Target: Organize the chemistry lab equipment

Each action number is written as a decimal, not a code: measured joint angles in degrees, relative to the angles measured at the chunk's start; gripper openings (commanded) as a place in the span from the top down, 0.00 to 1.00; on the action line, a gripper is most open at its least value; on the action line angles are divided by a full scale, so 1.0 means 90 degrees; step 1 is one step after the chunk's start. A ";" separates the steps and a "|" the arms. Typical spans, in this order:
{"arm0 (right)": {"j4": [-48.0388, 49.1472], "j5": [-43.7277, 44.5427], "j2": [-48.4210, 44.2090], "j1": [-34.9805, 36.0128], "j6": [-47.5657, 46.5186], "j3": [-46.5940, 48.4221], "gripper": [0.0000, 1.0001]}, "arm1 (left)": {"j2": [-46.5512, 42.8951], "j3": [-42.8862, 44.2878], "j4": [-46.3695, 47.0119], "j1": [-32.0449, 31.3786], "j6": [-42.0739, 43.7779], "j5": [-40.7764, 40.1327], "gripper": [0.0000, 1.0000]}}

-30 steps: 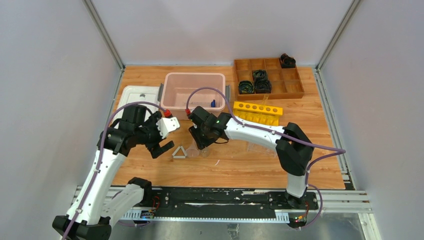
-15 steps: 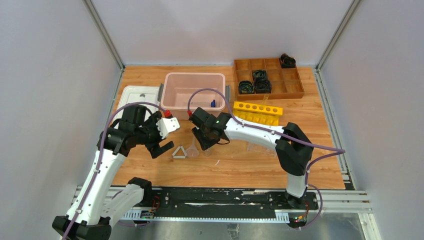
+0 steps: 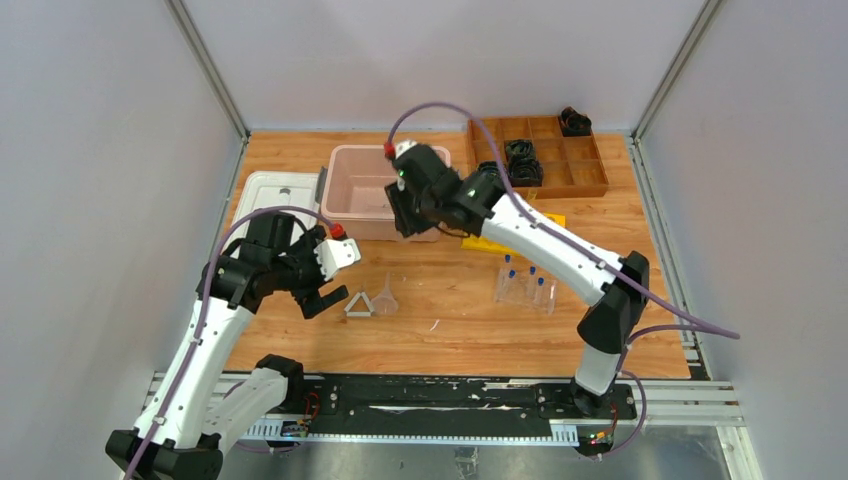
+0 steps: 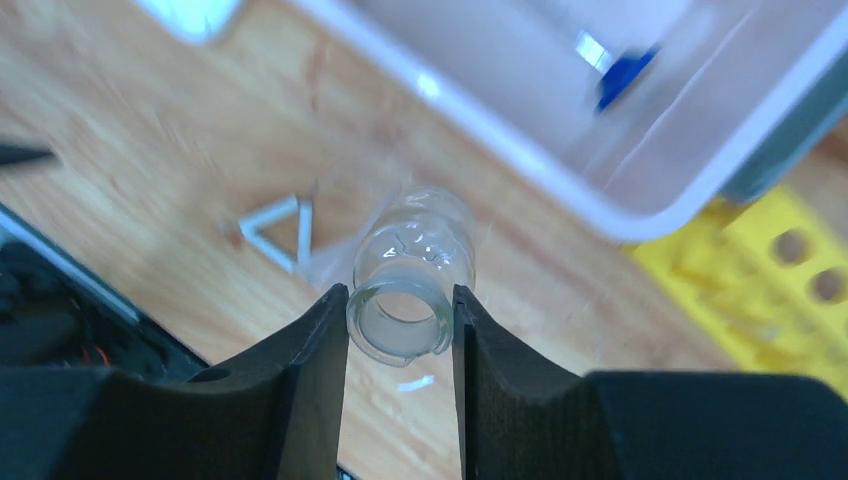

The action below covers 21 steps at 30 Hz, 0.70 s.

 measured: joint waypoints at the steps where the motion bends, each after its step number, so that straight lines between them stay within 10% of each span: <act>1: 0.0000 0.0010 -0.0017 -0.0112 -0.0027 0.0279 1.00 | -0.0017 -0.0036 0.0000 0.0000 0.0012 0.0005 0.00; 11: -0.0277 0.0209 0.1450 -0.1027 -0.0270 0.3036 1.00 | -0.0041 -0.0165 -0.0005 0.0000 0.0017 0.0083 0.01; 21: -0.0573 0.0350 0.3191 -0.1299 -0.0396 0.2973 0.93 | 0.0675 -0.0153 0.0015 -0.0359 -0.0075 0.0163 0.08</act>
